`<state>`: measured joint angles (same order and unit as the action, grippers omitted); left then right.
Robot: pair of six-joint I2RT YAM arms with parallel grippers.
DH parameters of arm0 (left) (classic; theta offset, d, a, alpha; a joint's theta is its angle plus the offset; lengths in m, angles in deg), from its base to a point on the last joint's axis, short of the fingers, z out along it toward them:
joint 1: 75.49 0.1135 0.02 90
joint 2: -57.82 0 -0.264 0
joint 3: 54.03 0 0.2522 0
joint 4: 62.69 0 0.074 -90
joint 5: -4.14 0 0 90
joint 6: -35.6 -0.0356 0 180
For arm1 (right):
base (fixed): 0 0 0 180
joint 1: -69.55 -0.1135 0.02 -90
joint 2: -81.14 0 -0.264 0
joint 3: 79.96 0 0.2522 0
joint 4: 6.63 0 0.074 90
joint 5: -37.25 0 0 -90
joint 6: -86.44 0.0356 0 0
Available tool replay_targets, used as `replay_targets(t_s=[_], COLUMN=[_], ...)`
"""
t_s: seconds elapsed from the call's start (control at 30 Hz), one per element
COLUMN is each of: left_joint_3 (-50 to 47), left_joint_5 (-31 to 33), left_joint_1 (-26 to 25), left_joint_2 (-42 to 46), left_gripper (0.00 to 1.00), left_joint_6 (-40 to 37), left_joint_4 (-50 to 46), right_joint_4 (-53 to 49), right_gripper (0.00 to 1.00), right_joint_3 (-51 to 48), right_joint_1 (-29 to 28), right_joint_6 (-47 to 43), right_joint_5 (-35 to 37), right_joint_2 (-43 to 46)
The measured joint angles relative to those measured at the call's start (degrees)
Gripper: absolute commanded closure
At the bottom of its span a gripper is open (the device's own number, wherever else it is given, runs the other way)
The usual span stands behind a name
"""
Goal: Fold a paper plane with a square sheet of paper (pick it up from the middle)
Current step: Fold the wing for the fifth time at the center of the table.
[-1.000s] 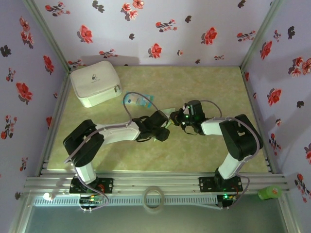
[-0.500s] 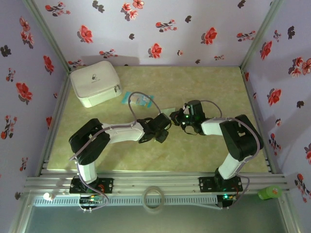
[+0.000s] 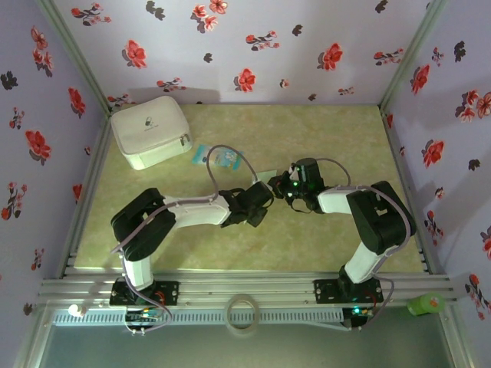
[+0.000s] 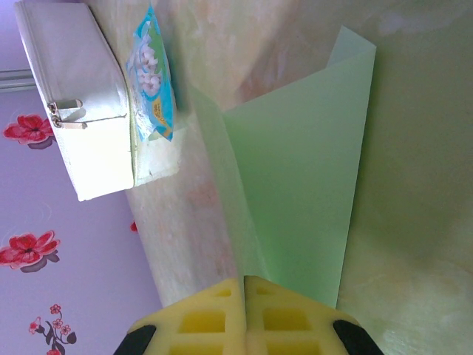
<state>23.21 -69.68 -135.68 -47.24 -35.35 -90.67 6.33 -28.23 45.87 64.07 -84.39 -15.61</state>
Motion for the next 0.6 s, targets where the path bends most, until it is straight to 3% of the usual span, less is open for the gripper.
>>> replay_targets(t_s=[0.6], left_joint_3=[0.98], left_joint_5=[3.48], left_joint_1=[-0.7], left_joint_2=[-2.6], left_gripper=[0.62], left_joint_6=[-1.31], left_joint_4=[-0.07], right_joint_4=[-0.02], right_gripper=[0.93], right_joint_3=[-0.02], right_joint_1=[0.0], right_joint_6=[0.15], right_joint_5=[0.0], right_joint_2=[0.0])
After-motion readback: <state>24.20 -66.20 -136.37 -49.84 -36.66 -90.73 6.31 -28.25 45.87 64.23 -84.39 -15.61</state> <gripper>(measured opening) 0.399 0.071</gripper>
